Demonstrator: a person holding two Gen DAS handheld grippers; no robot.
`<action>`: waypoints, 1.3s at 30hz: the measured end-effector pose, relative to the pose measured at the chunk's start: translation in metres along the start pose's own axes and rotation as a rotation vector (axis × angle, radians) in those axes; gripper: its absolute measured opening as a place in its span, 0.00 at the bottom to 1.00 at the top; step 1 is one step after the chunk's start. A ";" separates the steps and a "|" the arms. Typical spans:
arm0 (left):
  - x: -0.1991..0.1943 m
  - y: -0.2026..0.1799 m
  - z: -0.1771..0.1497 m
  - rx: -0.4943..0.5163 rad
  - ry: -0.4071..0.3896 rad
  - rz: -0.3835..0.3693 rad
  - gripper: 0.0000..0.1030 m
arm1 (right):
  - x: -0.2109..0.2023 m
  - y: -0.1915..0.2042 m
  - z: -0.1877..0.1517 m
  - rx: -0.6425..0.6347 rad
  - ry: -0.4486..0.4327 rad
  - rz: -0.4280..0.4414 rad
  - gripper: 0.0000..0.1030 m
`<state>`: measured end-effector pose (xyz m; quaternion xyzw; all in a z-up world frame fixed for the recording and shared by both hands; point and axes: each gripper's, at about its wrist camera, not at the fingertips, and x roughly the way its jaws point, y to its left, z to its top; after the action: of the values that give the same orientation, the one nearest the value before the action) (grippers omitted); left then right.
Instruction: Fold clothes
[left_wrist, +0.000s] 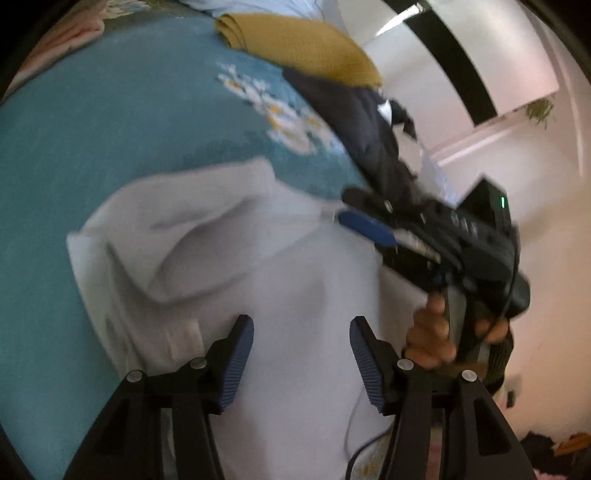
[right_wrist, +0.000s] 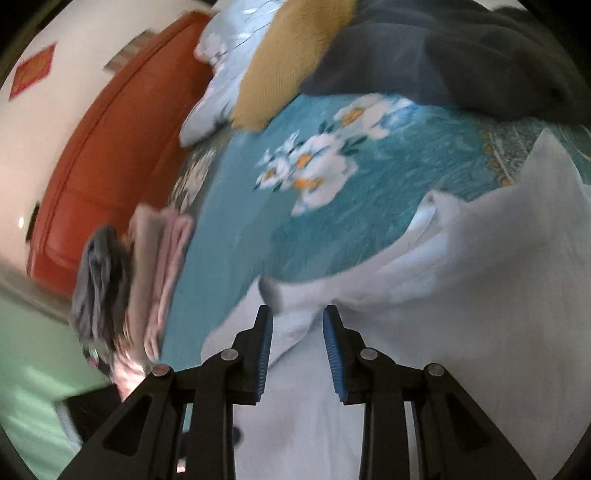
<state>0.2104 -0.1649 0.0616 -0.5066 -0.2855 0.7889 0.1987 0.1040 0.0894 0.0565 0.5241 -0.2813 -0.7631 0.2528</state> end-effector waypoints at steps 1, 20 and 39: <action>-0.003 0.002 0.004 0.000 -0.035 0.029 0.57 | -0.003 0.000 0.000 0.003 -0.008 0.013 0.29; -0.065 0.055 0.027 -0.217 -0.302 0.115 0.57 | -0.189 -0.118 -0.067 0.203 -0.260 -0.142 0.34; 0.033 -0.077 -0.116 0.187 0.076 0.035 0.59 | -0.189 -0.153 -0.127 0.325 -0.185 0.055 0.45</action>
<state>0.3042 -0.0578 0.0516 -0.5205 -0.1940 0.7955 0.2420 0.2709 0.3060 0.0374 0.4775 -0.4372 -0.7454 0.1587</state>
